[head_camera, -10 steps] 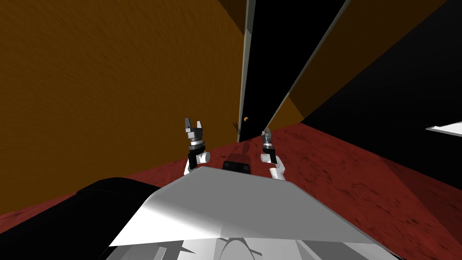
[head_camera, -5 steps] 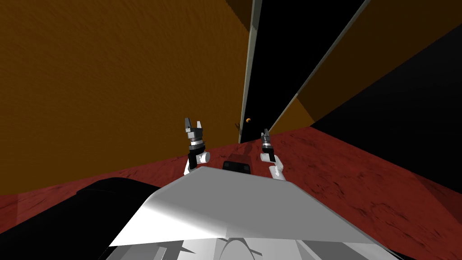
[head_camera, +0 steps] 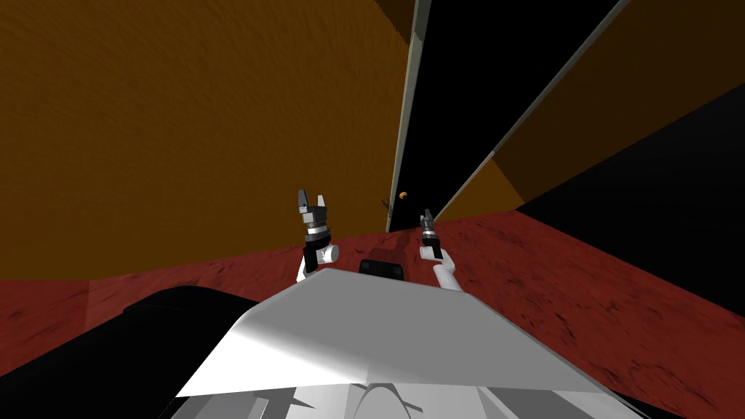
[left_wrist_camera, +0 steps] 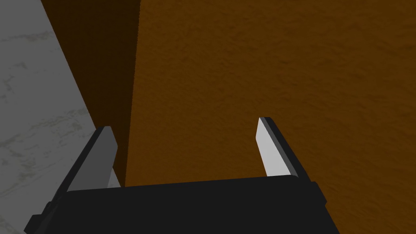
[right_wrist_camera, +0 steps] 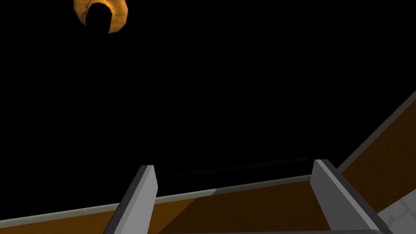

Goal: Pull the door open

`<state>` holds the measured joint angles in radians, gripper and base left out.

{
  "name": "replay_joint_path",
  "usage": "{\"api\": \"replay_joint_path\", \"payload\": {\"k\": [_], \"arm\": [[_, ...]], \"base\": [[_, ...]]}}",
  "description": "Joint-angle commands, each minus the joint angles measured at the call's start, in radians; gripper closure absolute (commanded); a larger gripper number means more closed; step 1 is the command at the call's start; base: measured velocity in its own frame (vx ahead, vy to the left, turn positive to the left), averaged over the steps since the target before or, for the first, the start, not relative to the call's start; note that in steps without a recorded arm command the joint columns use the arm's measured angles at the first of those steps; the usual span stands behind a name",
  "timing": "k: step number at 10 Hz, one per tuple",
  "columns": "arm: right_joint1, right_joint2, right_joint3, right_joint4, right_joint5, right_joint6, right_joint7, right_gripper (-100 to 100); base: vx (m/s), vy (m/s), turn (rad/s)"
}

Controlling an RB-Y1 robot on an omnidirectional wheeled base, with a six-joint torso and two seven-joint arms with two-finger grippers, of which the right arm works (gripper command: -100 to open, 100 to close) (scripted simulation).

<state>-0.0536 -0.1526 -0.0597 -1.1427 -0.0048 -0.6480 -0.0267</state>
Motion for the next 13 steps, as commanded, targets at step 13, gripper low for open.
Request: {"api": "replay_joint_path", "payload": {"k": [13], "arm": [[-0.175, -0.039, -0.020, 0.391, -0.020, -0.053, -0.020, -100]], "base": [[0.038, -0.083, 0.154]]}}
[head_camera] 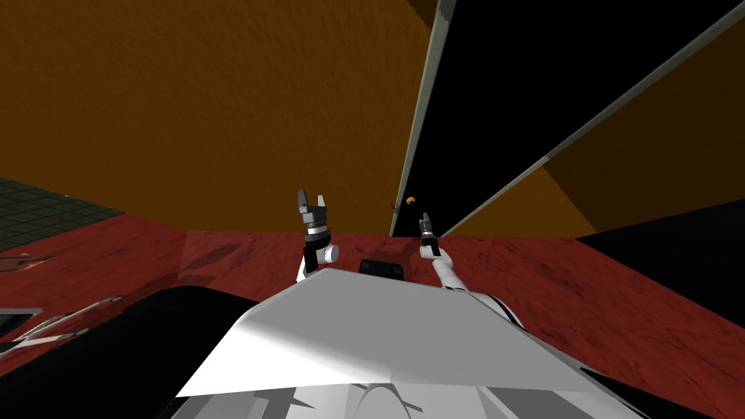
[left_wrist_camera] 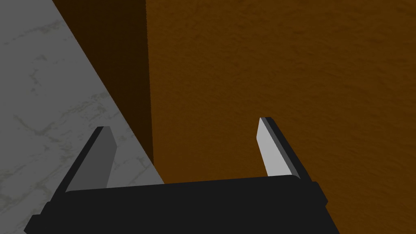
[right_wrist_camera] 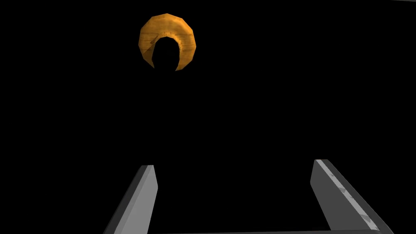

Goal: Pull the door open

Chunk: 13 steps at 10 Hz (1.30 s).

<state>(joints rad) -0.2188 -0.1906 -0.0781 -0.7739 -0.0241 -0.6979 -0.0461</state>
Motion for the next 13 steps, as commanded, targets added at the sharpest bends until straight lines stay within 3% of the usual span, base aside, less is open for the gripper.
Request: {"api": "replay_joint_path", "payload": {"k": [1, 8, 13], "arm": [[-0.022, -0.004, -0.003, 0.049, -0.002, -0.007, -0.002, -100], [-0.098, -0.020, -0.011, 0.218, -0.011, -0.030, -0.011, -100], [-0.137, -0.027, -0.016, 0.304, -0.016, -0.042, -0.015, -100]], "base": [[0.043, -0.091, 0.150], [0.023, -0.083, 0.121], [0.022, -0.065, 0.096]]}}
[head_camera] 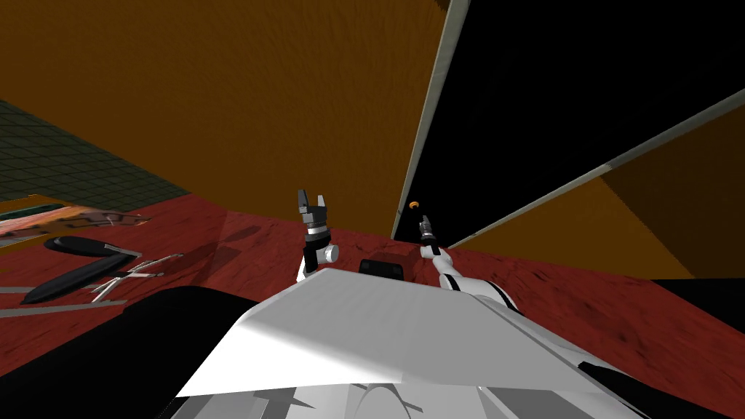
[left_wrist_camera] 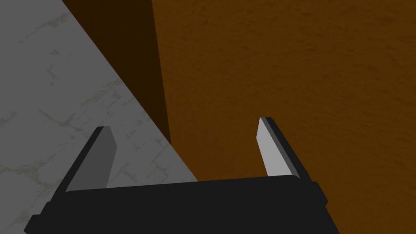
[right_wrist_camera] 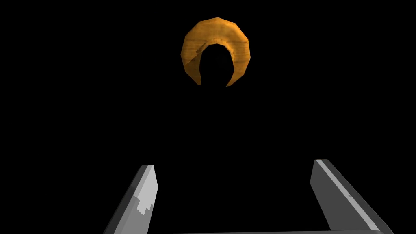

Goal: Pull the door open

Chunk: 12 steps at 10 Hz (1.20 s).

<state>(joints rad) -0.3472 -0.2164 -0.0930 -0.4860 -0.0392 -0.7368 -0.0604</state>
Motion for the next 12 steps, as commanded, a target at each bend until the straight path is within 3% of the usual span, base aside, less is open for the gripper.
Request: {"api": "replay_joint_path", "payload": {"k": [1, 2, 3, 4, 6, 7, 8, 10, 11, 12], "arm": [[-0.014, -0.003, -0.001, 0.028, -0.001, -0.005, -0.002, -100], [-0.008, -0.002, -0.001, 0.016, -0.001, -0.002, -0.001, -100], [0.009, -0.034, -0.008, 0.026, -0.008, -0.016, -0.026, -100], [0.009, -0.034, -0.008, -0.019, -0.008, -0.016, -0.026, -100], [0.009, -0.034, -0.008, 0.026, -0.008, -0.016, -0.026, -100], [0.026, -0.064, -0.016, 0.033, -0.015, -0.029, -0.050, -100], [0.026, -0.064, -0.016, -0.007, -0.015, -0.029, -0.050, -100], [0.026, -0.064, -0.016, 0.033, -0.015, -0.029, -0.050, -100], [0.045, -0.097, -0.024, 0.040, -0.022, -0.043, -0.076, -100], [0.045, -0.097, -0.024, 0.040, -0.022, -0.043, -0.076, -100]], "base": [[0.012, -0.049, 0.060], [0.004, -0.021, 0.010], [0.097, 0.023, 0.191], [0.142, 0.036, 0.084], [0.066, 0.023, -0.006], [0.110, 0.039, 0.178], [0.128, 0.022, 0.086], [0.026, 0.007, -0.006], [0.083, 0.023, 0.163], [0.105, 0.024, 0.117]]}}
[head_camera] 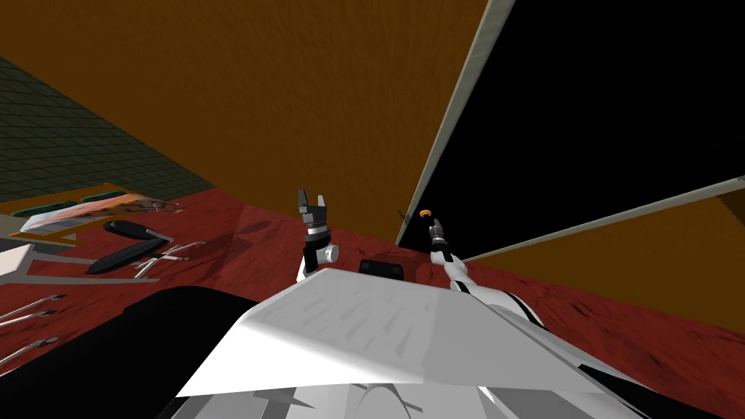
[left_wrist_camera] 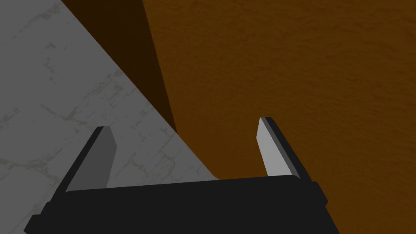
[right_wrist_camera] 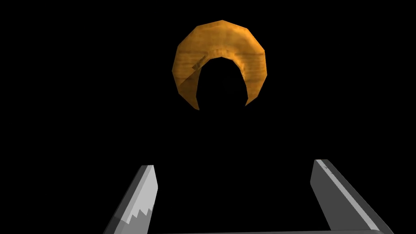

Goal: Pull the door open

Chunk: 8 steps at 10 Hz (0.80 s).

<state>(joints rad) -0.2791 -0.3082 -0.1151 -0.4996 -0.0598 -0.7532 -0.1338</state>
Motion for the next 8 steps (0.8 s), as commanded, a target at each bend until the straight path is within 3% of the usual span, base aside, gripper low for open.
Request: {"api": "replay_joint_path", "payload": {"k": [1, 2, 3, 4, 5, 7, 8], "arm": [[-0.024, -0.005, -0.002, 0.050, -0.001, -0.027, -0.002, -100], [-0.024, -0.005, -0.002, 0.054, -0.001, -0.027, -0.002, -100], [-0.006, -0.036, -0.009, 0.061, -0.008, -0.040, -0.027, -100], [-0.006, -0.036, -0.009, 0.061, -0.008, -0.040, -0.027, -100], [0.004, -0.054, -0.014, 0.065, -0.012, -0.047, -0.040, -100], [0.009, -0.052, -0.013, 0.049, -0.012, -0.034, -0.039, -100], [0.009, -0.052, -0.013, 0.049, -0.012, -0.034, -0.039, 100]], "base": [[0.060, 0.016, 0.004], [0.026, 0.007, -0.015], [0.102, 0.023, 0.179], [0.116, 0.018, 0.102], [0.121, 0.022, 0.106], [0.073, 0.005, 0.015], [0.000, 0.000, 0.000]]}}
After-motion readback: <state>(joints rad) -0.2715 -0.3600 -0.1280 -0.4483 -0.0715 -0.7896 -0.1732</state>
